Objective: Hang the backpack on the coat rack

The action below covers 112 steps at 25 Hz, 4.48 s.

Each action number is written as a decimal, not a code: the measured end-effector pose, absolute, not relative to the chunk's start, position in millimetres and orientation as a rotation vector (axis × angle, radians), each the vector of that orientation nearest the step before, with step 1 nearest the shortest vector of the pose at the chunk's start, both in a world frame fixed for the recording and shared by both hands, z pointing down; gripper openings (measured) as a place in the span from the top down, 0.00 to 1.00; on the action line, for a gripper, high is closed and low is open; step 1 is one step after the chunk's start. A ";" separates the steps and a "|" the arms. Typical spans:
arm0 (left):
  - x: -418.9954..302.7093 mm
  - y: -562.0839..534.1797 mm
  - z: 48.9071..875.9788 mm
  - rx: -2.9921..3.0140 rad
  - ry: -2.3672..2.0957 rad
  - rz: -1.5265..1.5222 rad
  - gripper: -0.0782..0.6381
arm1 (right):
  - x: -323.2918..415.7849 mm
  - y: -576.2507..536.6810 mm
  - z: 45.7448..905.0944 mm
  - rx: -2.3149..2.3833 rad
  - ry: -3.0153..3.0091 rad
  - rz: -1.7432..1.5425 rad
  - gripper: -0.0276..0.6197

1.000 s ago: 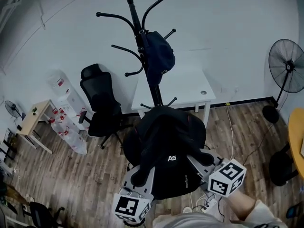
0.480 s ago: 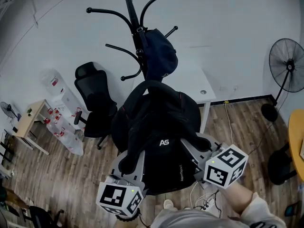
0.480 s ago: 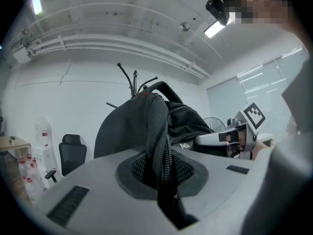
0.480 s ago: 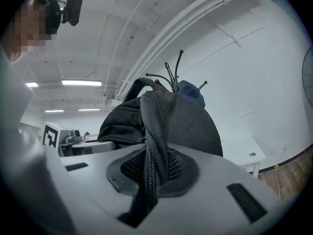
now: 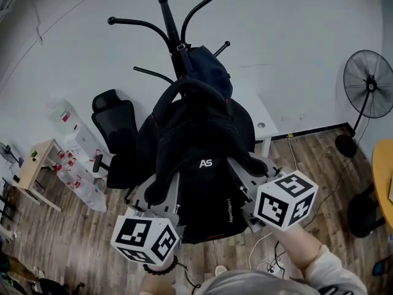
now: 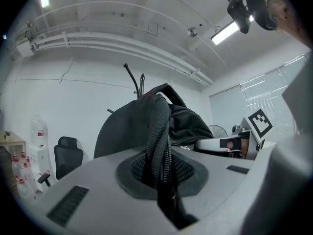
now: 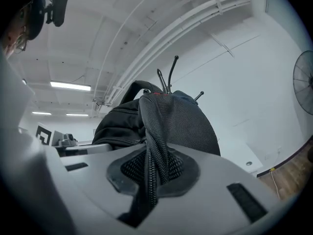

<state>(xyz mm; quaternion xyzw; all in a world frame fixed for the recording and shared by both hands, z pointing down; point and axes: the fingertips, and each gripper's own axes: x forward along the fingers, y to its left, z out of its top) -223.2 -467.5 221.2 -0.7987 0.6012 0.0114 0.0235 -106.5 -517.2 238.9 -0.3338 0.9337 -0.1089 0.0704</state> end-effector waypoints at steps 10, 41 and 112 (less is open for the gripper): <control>-240.1 -529.9 226.7 -2.549 1.818 0.051 0.84 | -119.6 -572.5 238.0 -1.107 2.784 -0.339 0.90; -258.8 -621.9 308.0 -2.547 1.847 0.000 0.84 | -141.8 -646.8 314.1 -1.212 2.727 -0.426 0.90; -224.5 -103.2 426.3 -2.726 1.595 0.382 0.88 | -45.4 -105.8 455.6 -1.417 2.704 -0.279 0.87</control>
